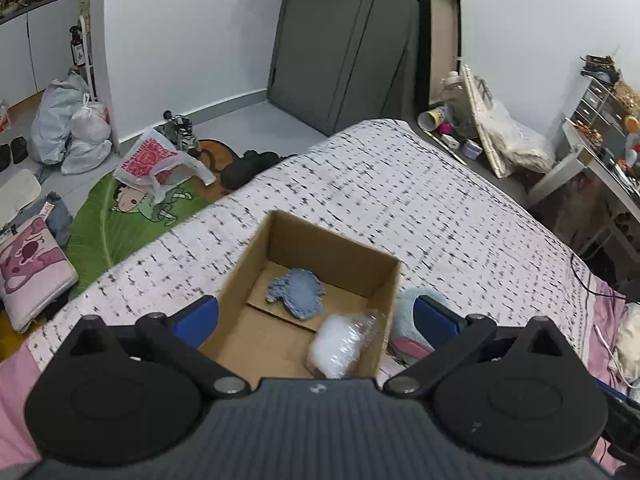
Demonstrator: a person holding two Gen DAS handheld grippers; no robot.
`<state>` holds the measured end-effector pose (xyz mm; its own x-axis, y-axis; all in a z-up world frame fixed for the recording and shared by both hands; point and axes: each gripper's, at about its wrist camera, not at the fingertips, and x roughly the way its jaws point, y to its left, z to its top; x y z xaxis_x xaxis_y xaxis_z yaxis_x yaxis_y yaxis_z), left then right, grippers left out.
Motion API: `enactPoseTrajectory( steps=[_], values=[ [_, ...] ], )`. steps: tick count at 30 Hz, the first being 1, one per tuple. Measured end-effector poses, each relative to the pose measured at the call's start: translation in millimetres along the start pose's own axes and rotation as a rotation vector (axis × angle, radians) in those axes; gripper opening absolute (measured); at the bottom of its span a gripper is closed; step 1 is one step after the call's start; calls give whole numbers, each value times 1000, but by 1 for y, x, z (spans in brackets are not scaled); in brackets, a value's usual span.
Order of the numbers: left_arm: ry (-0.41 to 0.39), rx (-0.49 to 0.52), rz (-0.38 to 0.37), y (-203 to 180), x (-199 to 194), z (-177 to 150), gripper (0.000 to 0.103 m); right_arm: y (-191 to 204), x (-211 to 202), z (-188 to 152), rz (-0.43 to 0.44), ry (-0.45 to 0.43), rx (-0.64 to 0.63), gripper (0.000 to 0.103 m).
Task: Organize soft objects
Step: 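Withdraw both tools from the box toward the remaining items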
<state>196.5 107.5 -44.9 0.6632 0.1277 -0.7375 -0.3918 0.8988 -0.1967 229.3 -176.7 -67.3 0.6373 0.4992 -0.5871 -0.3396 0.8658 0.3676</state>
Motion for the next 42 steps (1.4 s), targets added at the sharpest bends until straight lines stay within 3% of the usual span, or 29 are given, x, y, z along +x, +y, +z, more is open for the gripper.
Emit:
enactPoseTrajectory(
  steps=[13,22,30,42],
  values=[
    [20,72,-113,-45,-8,-30,103,-58,-29,-10,-67,-16,16,103],
    [97,92,-104,-76,7,-47,103,-93,-34,-21,-84,-3,87,103],
    [119,130,-97,-96,21,-61,103,-112,-33,-30,-89,-36,137,102],
    [142,196,-90,-125,46,-71,102,-136,-15,-37,-86,2,263,102]
  ],
)
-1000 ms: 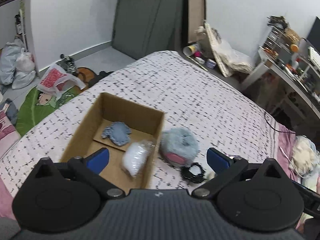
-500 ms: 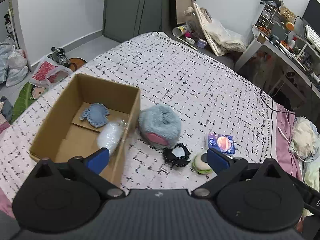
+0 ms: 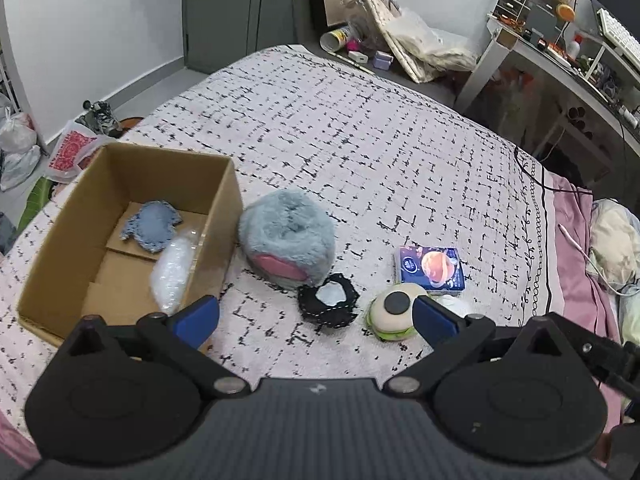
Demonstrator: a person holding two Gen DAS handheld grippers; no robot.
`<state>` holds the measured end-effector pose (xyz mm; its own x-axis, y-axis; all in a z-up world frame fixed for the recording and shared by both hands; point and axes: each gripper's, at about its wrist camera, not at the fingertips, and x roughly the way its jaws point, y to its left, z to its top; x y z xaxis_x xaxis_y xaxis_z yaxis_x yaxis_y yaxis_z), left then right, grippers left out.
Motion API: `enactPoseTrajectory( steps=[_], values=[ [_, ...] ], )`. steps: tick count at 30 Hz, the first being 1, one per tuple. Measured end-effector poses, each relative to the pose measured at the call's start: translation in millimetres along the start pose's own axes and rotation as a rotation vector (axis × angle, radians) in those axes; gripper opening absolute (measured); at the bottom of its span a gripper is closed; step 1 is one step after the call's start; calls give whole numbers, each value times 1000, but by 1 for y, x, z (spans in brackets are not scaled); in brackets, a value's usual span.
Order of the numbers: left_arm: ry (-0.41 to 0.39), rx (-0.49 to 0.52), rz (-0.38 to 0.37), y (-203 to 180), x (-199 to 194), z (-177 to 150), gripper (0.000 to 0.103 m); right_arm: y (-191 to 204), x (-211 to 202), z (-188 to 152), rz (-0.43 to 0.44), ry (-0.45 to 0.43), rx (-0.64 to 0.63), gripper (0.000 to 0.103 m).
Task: Organize soft objects
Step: 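Withdraw both tools from the box toward the remaining items, then grasp the black ring plush with the left tool while the right tool grasps the white wrapped pack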
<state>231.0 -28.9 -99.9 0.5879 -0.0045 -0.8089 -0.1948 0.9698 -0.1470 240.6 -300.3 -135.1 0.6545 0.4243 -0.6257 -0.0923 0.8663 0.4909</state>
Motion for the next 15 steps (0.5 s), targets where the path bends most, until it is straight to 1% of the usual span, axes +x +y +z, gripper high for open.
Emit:
enactPoseTrajectory(
  steps=[6,8,12,15],
  values=[
    [29,-7,6,-5,22,0,100,-9,15,-3,43,41,64,101],
    [39,-6,8,-6,30,-1,100,-12,20,-4,46,50,77,101],
    [53,-8,3,-8,46,-1,99,-21,34,-3,41,79,119,95],
    [58,-4,2,-10,58,-1,97,-26,42,-3,37,94,135,95]
  ],
)
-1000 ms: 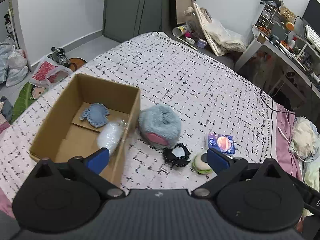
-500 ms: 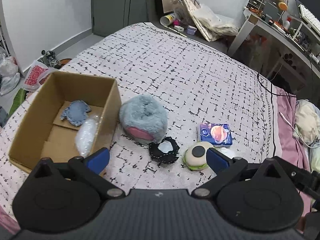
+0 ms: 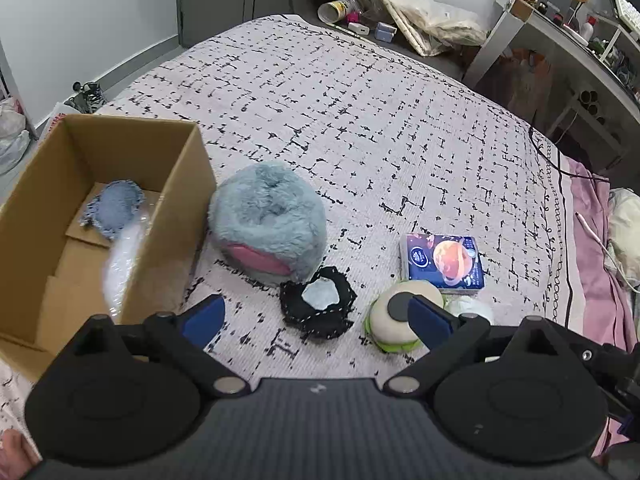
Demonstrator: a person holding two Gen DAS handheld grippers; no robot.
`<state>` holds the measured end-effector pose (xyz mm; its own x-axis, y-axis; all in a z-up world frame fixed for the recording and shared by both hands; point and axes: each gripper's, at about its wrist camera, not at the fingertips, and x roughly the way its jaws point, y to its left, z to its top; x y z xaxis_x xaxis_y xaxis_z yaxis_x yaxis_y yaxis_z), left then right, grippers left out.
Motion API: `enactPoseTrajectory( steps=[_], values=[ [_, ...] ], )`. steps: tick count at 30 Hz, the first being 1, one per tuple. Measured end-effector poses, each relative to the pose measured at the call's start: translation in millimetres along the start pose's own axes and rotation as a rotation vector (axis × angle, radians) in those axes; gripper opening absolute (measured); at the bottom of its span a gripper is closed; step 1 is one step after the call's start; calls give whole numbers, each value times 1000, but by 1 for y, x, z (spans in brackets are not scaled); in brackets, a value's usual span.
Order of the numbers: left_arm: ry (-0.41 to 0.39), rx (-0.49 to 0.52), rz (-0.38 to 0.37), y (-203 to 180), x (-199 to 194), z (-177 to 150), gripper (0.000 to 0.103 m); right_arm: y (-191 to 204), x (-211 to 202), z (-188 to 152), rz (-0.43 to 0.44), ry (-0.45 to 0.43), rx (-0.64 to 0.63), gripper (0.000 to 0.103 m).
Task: Organize soft objects
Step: 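Grasp the black ring plush with the left tool while the right tool grasps the white wrapped pack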
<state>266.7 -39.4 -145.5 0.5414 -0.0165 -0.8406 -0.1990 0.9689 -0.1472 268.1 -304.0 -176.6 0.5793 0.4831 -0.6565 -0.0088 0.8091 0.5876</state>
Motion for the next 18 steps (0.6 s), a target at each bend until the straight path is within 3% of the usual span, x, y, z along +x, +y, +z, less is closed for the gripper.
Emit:
enactPoseTrajectory(
  steps=[12,18],
  values=[
    [50,-14,50,-1,47,3,87,-8,32,2,-23,64,4,83],
    [78,-38,72,0,61,1,57,-5,47,1,-40,70,-53,78]
  ],
)
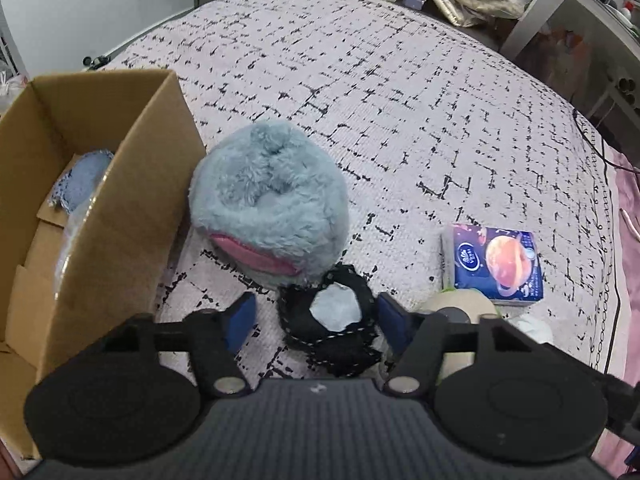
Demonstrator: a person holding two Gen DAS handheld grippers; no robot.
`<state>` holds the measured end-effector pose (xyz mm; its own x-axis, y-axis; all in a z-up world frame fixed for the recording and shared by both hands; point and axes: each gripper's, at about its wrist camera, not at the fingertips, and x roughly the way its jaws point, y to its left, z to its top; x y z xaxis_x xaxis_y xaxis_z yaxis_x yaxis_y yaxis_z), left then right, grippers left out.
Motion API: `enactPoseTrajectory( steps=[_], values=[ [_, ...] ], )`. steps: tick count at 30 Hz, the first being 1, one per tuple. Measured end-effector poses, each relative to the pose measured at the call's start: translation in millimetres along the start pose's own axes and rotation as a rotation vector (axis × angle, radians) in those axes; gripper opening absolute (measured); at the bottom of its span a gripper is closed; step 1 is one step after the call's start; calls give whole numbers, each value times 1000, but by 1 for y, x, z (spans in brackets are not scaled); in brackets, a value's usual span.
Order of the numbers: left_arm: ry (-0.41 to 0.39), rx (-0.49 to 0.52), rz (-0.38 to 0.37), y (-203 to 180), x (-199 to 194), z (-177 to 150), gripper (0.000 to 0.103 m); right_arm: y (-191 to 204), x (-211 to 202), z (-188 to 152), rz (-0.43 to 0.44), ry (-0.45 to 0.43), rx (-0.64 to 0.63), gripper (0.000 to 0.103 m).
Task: Organize soft objects
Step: 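Grasp the black ring plush with the left tool while the right tool grasps the white wrapped pack, then carry the black ring plush with the left tool while the right tool carries the white pack to the box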
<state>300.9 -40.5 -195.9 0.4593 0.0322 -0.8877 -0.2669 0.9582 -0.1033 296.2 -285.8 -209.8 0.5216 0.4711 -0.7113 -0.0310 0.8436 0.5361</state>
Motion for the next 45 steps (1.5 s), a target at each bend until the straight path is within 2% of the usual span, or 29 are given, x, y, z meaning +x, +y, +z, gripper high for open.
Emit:
enactPoseTrajectory(
  steps=[2,4,5,6,11,16,32,45],
  values=[
    [6,-5,9,-1,1,1,46,2,3,1,-1,-1,-23,74],
    [5,-1,21,-4,0,1,43,1,9,0,1,16,-29,59],
    [7,-7,25,-5,0,1,41,2,11,0,1,23,-33,46],
    [10,-16,29,-5,0,1,40,2,12,0,5,22,-38,43],
    [23,-35,69,-9,-6,0,37,6,0,0,28,-18,-83,42],
    [28,-37,58,-9,-20,-7,37,0,-21,-1,37,-42,-27,42],
    [-71,-10,-93,8,-100,-24,37,53,-85,-29,-36,-147,-108,42],
    [-112,-1,-182,51,-142,-13,37,98,-113,-35,-51,-231,-117,42]
  ],
)
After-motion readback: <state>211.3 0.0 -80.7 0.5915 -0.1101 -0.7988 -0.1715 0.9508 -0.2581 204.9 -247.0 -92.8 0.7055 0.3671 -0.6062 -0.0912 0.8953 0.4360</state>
